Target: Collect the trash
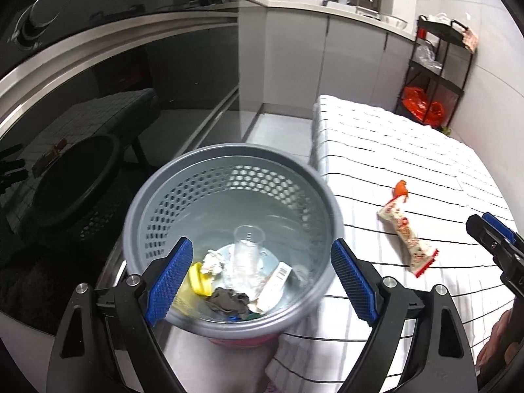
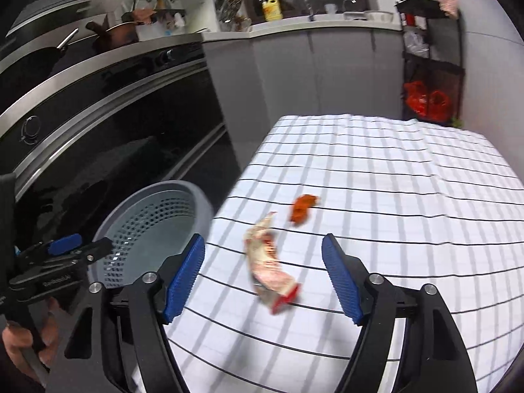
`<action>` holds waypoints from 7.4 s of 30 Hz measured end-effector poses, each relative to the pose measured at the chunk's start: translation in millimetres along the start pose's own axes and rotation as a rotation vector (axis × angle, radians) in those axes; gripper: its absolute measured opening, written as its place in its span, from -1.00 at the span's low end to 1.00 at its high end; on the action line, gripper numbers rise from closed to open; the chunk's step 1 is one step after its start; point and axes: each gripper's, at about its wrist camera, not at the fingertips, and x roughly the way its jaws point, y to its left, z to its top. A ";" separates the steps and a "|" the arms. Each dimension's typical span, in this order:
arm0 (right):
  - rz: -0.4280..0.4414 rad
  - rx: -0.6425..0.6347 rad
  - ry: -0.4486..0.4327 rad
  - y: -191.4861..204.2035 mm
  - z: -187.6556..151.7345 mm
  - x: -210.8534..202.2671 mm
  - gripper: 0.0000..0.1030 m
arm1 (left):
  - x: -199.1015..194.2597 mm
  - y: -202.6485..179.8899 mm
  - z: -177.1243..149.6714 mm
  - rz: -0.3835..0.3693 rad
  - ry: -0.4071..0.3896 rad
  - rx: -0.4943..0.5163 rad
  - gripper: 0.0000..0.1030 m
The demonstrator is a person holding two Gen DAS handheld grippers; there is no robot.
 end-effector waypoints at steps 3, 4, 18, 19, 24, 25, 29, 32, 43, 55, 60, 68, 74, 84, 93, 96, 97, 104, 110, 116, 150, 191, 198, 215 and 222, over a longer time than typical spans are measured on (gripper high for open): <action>-0.030 0.006 -0.004 -15.1 -4.7 -9.1 0.39 | -1.4 -16.8 -0.6 -0.022 -0.004 0.025 0.67; -0.039 0.009 -0.006 -20.0 -6.4 -10.3 0.39 | -1.9 -23.1 -1.2 -0.029 -0.007 0.033 0.68; -0.114 0.138 0.024 -79.9 -37.2 -20.7 0.39 | 32.2 -108.6 -5.9 -0.147 0.047 0.099 0.70; -0.117 0.144 0.026 -81.5 -38.6 -21.1 0.39 | 38.2 -114.5 -5.9 -0.150 0.057 0.101 0.70; -0.134 0.178 0.024 -94.4 -44.8 -27.2 0.39 | 61.6 -134.1 -6.6 -0.160 0.096 0.096 0.70; -0.138 0.183 0.022 -96.1 -46.1 -28.9 0.39 | 64.8 -136.4 -6.9 -0.158 0.100 0.095 0.70; -0.155 0.175 0.015 -95.3 -46.7 -32.2 0.39 | 73.8 -147.3 -6.8 -0.146 0.096 0.109 0.70; -0.156 0.169 0.014 -93.5 -47.3 -33.5 0.39 | 80.7 -153.6 -6.1 -0.141 0.101 0.111 0.70; -0.143 0.176 0.018 -92.3 -47.4 -31.2 0.39 | 96.1 -164.7 -10.2 -0.153 0.127 0.111 0.40; -0.119 0.169 0.043 -86.9 -48.0 -18.2 0.39 | 77.9 -145.5 -16.9 -0.185 0.105 0.125 -0.35; -0.090 0.159 0.059 -77.9 -41.0 1.0 0.39 | 43.3 -121.3 -10.3 -0.158 0.017 0.138 -0.36; -0.035 0.101 0.142 -53.0 -9.4 75.0 0.39 | 31.5 -76.2 -5.3 -0.085 -0.011 0.095 -0.36; -0.059 0.047 0.203 -29.8 11.5 125.0 0.39 | 37.4 -38.5 -5.0 -0.012 0.000 0.053 -0.36; -0.102 0.046 0.278 -21.7 17.5 150.4 0.39 | 32.5 -11.0 -18.1 0.024 -0.001 0.012 -0.36; -0.096 0.066 0.284 -27.2 34.7 141.5 0.39 | 34.1 -7.7 -17.7 0.005 0.005 -0.005 -0.36; -0.106 0.085 0.289 -28.2 38.7 155.2 0.39 | 32.8 -7.4 -16.5 0.003 0.006 -0.003 -0.36; -0.111 0.084 0.290 -27.4 38.9 159.8 0.39 | 32.2 -7.5 -15.6 0.004 0.004 -0.003 -0.35; -0.171 0.045 0.286 -18.5 39.0 183.5 0.28 | 29.4 -2.9 -12.9 0.019 -0.001 -0.008 -0.35; -0.154 0.038 0.261 -19.9 40.6 183.6 -0.49 | 30.3 -2.5 -13.7 0.017 0.004 -0.012 -0.36; -0.111 0.052 0.210 -22.3 29.3 170.2 -0.61 | 29.2 -4.9 -14.6 0.007 0.000 -0.008 -0.35; 0.013 0.026 0.101 -16.1 0.4 106.1 -0.62 | 6.9 -1.6 -9.3 0.026 -0.024 0.010 -0.35; 0.288 -0.201 0.187 147.7 52.9 129.5 -0.61 | 43.5 67.6 21.0 0.108 0.013 -0.074 -0.22; 0.276 -0.188 0.159 142.5 53.5 125.8 -0.10 | 41.9 80.7 17.6 0.138 0.005 -0.088 0.13; 0.251 -0.142 0.133 140.0 54.1 123.7 0.14 | 17.0 76.7 27.7 0.152 -0.067 -0.065 0.49; 0.231 -0.136 0.113 139.7 53.3 117.5 0.40 | 6.9 76.5 30.3 0.179 -0.099 -0.065 0.73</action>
